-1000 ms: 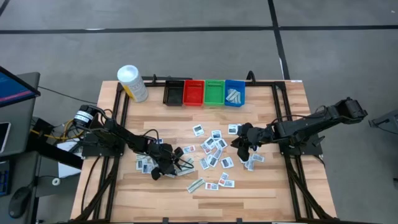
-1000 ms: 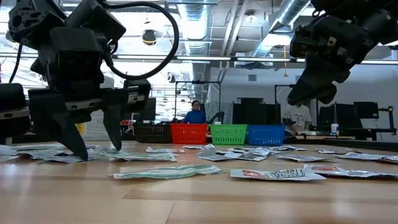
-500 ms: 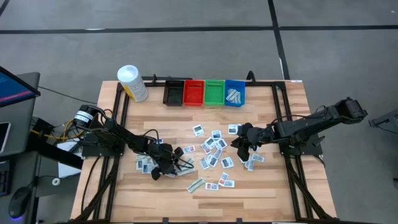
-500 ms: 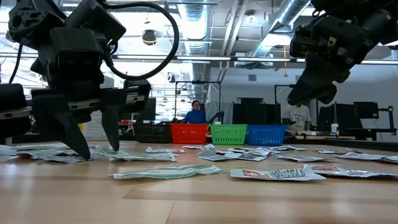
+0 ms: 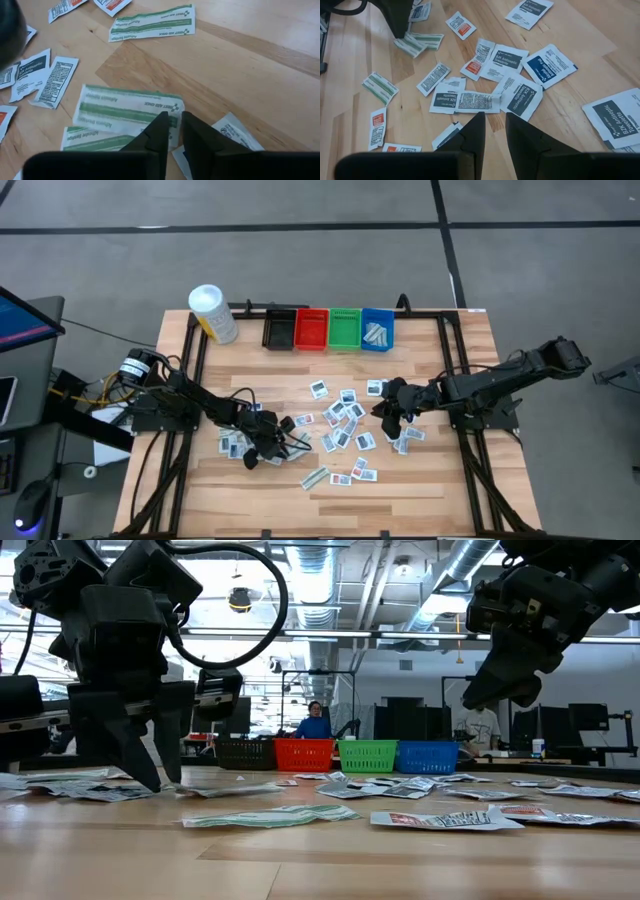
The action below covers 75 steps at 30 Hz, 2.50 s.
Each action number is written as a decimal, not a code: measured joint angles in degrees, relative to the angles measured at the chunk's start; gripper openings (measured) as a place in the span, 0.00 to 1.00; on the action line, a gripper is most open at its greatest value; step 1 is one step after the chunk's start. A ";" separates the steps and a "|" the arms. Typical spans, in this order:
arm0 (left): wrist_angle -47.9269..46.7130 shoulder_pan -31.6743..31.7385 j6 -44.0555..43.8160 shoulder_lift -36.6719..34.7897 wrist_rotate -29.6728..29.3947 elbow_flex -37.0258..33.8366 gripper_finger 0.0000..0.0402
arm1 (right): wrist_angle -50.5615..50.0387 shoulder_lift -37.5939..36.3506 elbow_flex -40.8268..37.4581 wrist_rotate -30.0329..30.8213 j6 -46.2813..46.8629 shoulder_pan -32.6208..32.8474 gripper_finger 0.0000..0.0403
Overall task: Pick & Place First Aid Supplies
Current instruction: Put the bandage pack into the blue bin
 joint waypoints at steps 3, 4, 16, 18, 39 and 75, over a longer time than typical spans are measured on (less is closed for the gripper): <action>0.00 0.00 -0.08 0.00 0.00 0.00 0.07 | 0.00 0.00 0.00 0.00 0.00 0.00 0.18; 0.00 0.00 -0.12 0.00 0.00 -0.02 0.05 | 0.01 0.00 0.00 0.00 0.00 0.00 0.18; 0.00 -0.11 -0.09 -0.11 -2.85 0.55 0.02 | 0.11 0.00 0.00 0.01 1.14 0.00 0.18; -0.04 -0.09 -0.05 -0.52 -3.55 0.55 0.02 | 0.11 0.00 0.00 0.01 1.83 0.00 0.18; -1.50 3.98 7.54 -11.92 -16.47 0.61 0.02 | 13.73 -0.02 0.00 -1.27 1.51 -0.82 0.18; 13.77 20.04 7.43 -17.68 -19.30 0.61 0.02 | 36.61 4.82 0.21 -2.36 34.82 -20.79 0.30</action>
